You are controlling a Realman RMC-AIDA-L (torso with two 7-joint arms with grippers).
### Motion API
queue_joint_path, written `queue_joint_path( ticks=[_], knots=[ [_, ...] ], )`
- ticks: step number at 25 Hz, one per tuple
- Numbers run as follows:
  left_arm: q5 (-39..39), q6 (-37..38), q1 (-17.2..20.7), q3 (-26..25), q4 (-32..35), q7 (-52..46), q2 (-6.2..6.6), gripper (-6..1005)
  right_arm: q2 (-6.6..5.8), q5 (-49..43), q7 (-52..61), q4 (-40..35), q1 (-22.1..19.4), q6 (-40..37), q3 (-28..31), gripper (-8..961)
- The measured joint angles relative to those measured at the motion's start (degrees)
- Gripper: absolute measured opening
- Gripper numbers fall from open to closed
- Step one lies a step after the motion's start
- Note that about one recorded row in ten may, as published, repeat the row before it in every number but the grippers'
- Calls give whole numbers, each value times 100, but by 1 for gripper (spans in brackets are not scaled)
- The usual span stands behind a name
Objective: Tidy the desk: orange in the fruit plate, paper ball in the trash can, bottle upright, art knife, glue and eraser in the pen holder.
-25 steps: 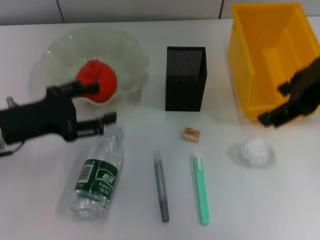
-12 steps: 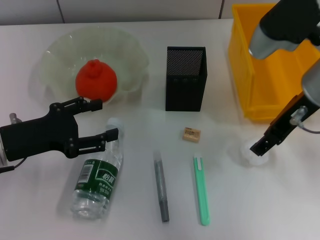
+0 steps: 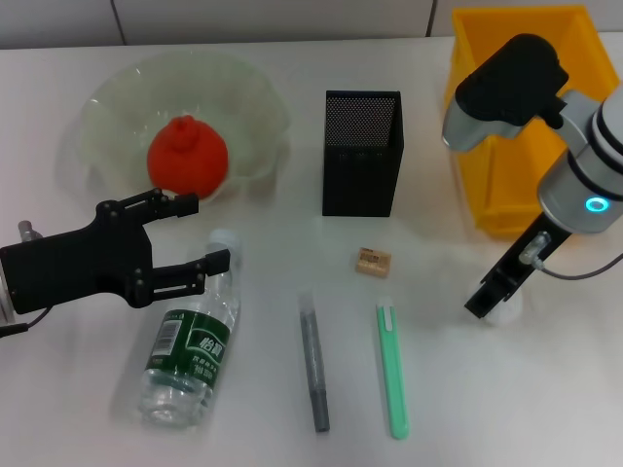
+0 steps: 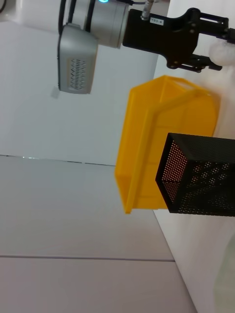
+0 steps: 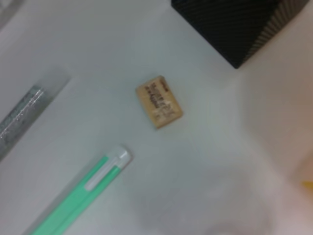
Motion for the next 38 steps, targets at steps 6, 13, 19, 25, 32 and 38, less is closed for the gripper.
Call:
queue_joint_path(
  ticks=[6, 13, 19, 25, 32, 38],
  knots=[
    [1, 1, 0, -15, -30, 0, 5, 835, -8, 271, -46, -584, -103, -332, 61, 600],
    [-24, 230, 27, -40, -11, -1, 16, 836, -32, 208, -5, -3013, -317, -1528, 1244, 493],
    [-23, 318, 56, -59, -3, -96, 21, 835, -97, -500, -355, -3366, -311, -1163, 2268, 516],
    [-8, 387, 24, -10, 32, -539, 91, 835, -49, -556, -514, -2070, -421, 542, 2372, 549],
    [254, 584, 264, 145, 1417, -1646, -29, 836, -32, 613, -884, -2089, -886, 1011, 2417, 781],
    [370, -82, 662, 1080, 3175, -3399, -39, 836, -6, 3078, -3032, -2399, -2062, 1159, 2290, 826]
  ],
)
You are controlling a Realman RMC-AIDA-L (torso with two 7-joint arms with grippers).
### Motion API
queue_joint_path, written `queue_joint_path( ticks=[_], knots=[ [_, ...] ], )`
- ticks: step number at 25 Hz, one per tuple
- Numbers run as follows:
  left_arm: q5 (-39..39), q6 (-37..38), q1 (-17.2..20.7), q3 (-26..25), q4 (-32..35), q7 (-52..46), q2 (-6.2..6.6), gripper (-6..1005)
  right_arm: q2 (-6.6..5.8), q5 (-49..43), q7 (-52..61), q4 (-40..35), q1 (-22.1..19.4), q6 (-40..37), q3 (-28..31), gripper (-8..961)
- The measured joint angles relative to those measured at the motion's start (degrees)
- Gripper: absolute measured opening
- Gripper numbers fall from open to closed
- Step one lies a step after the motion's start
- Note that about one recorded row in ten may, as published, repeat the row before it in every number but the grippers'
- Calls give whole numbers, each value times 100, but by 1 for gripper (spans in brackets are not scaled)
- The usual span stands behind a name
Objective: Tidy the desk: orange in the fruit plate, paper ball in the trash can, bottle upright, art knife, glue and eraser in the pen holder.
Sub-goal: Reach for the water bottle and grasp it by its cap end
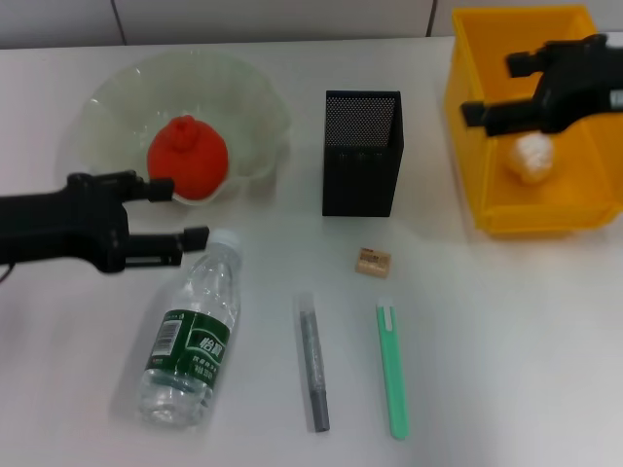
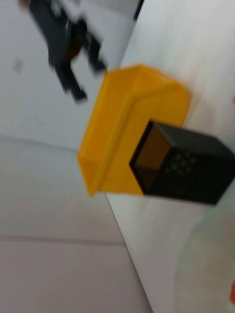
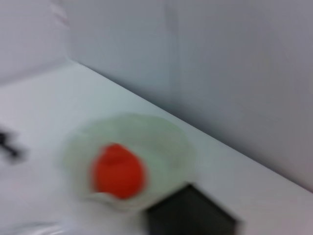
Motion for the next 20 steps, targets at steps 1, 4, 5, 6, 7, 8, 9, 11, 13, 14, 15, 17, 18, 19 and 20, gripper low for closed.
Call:
queue_joint_path(
  ticks=[1, 4, 5, 6, 7, 8, 9, 11, 13, 14, 15, 17, 18, 19, 20],
  knots=[
    [76, -138, 74, 149, 337, -416, 0, 836, 4, 470, -495, 50, -263, 6, -93, 833],
    [619, -627, 364, 780, 1394, -1578, 0, 835, 3, 1611, -1773, 442, -857, -11, -322, 841],
    [843, -785, 459, 1038, 1697, -1901, -1, 835, 2, 1944, -2273, 715, -1033, -62, -371, 841],
    [1074, -935, 544, 1331, 2017, -2226, 0, 835, 1, 2157, -2630, 932, -1133, -126, -391, 841],
    [1280, -1036, 603, 1575, 2248, -2510, -2, 835, 1, 2268, -2898, 1159, -1186, -205, -395, 841],
    [1541, -1129, 636, 1840, 2489, -2862, -1, 835, 0, 2377, -3163, 1428, -1222, -300, -397, 841],
    [1824, -1210, 658, 2100, 2714, -3227, -3, 835, 0, 2472, -3498, 1800, -1241, -446, -393, 841],
    [2416, -1340, 656, 2574, 3020, -3925, -6, 835, 1, 2587, -3905, 2225, -1246, -575, -391, 841],
    [3223, -1556, 611, 3168, 3223, -4852, -12, 835, 7, 2698, -4372, 2676, -1249, -665, -391, 841],
    [3223, -1556, 611, 3168, 3223, -4852, -12, 835, 9, 2761, -4636, 2917, -1251, -696, -393, 841],
    [3589, -1659, 536, 3471, 3244, -5348, -17, 835, 14, 2853, -5021, 3320, -1248, -727, -397, 841],
    [3748, -1716, 438, 3692, 3219, -5782, -19, 835, 15, 2882, -5159, 3483, -1246, -731, -399, 841],
    [3794, -1764, 402, 3791, 3192, -5953, -22, 835, 15, 2898, -5270, 3610, -1242, -734, -400, 841],
    [3794, -1764, 402, 3791, 3192, -5953, -22, 836, 15, 2902, -5356, 3696, -1236, -735, -401, 841],
    [3794, -1764, 402, 3791, 3192, -5953, -22, 836, 14, 2904, -5434, 3775, -1232, -737, -401, 841]
  ],
)
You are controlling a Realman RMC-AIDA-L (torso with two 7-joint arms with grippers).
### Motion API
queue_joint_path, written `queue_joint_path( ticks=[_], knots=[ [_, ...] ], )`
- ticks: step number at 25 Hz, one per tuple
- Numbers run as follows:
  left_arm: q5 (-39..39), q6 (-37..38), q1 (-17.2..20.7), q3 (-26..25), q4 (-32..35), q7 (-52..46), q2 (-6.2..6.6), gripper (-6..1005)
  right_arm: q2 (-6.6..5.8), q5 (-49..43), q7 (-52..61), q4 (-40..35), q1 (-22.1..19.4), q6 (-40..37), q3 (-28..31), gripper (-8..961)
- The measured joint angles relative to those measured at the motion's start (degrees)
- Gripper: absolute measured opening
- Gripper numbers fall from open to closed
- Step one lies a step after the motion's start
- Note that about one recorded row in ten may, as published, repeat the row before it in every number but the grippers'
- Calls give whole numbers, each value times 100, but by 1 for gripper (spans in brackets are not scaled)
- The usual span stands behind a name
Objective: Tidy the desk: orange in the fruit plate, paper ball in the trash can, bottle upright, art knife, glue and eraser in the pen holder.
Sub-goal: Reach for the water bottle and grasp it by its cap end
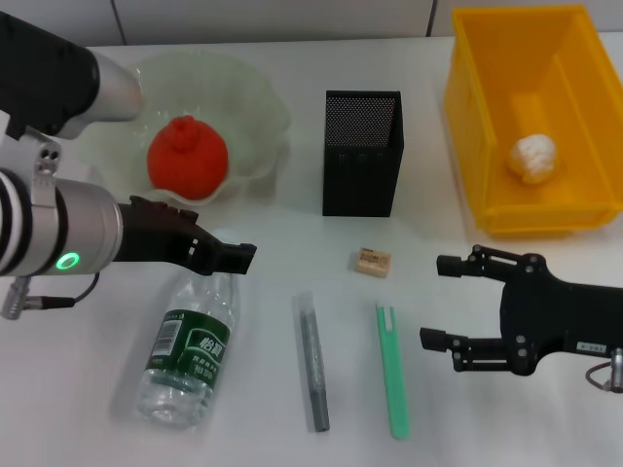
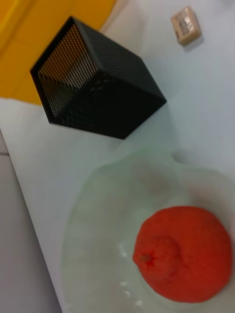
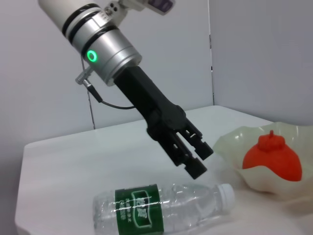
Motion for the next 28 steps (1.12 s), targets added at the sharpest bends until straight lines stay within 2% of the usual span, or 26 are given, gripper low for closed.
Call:
queue_joint_path(
  ticks=[2, 9, 28],
  knots=[
    [188, -186, -110, 165, -196, -320, -5, 836, -11, 6, -113, 135, 19, -3, 0, 841],
    [263, -405, -365, 137, -754, -563, -9, 836, -25, -8, -154, 254, 44, 15, 35, 841],
    [218, -903, -1007, 151, -2113, -601, -10, 817, -26, -29, -80, 275, 45, 65, 68, 841]
  ],
)
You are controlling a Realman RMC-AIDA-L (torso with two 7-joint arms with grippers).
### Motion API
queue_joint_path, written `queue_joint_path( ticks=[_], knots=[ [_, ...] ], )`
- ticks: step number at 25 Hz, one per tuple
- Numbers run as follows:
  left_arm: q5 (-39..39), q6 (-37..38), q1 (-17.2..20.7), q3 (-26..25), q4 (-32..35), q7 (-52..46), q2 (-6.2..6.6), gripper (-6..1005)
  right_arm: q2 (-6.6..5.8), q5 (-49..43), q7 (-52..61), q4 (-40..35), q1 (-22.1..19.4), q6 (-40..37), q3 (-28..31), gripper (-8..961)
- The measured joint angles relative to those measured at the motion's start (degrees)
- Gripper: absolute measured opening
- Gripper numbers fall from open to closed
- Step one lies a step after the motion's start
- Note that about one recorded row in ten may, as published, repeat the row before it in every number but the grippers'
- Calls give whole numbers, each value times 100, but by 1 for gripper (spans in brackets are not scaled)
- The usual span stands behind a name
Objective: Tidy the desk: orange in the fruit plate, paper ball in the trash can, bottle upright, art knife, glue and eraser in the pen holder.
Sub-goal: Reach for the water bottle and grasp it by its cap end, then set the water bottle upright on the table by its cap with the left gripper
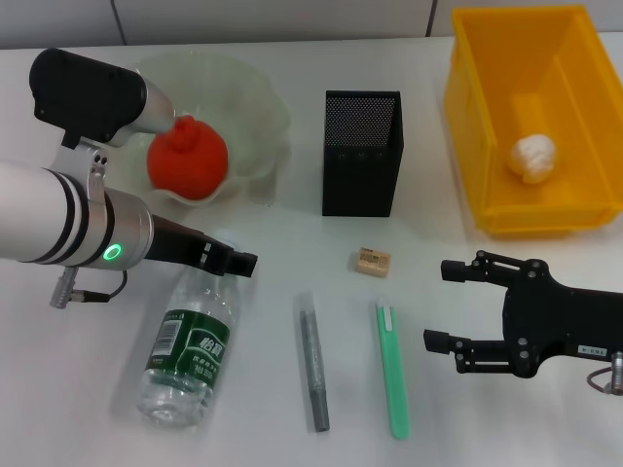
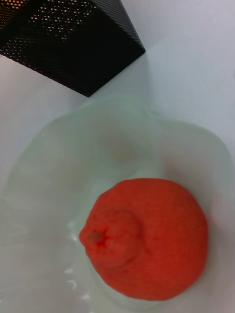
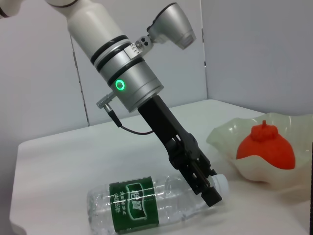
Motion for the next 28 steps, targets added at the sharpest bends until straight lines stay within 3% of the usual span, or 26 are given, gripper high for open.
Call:
queue_joint_path(
  ticks=[6, 17, 23, 24, 25, 26, 28],
  knots=[
    [-7, 39, -110, -23, -120, -2, 2, 810, 0, 0, 57, 1, -1, 1, 2, 840],
    [51, 267, -86, -21, 78, 284, 30, 452, -9, 0, 205, -35, -1, -21, -7, 840],
    [-174, 417, 54, -240, 234, 777, 34, 451, -9, 0, 241, -57, -35, -68, 3, 840],
    [-1376, 611, 469, -1095, 355, 2152, 48, 451, -9, 0, 248, -58, -40, -69, 2, 840],
    [-1376, 611, 469, -1095, 355, 2152, 48, 451, -9, 1, 258, -59, -42, -70, 3, 840],
    [-1926, 701, 613, -1487, 318, 2744, 55, 451, -9, 0, 274, -60, -41, -71, 1, 840],
    [-1926, 701, 613, -1487, 318, 2744, 55, 450, -11, 0, 307, -63, -28, -71, -5, 840]
  ],
)
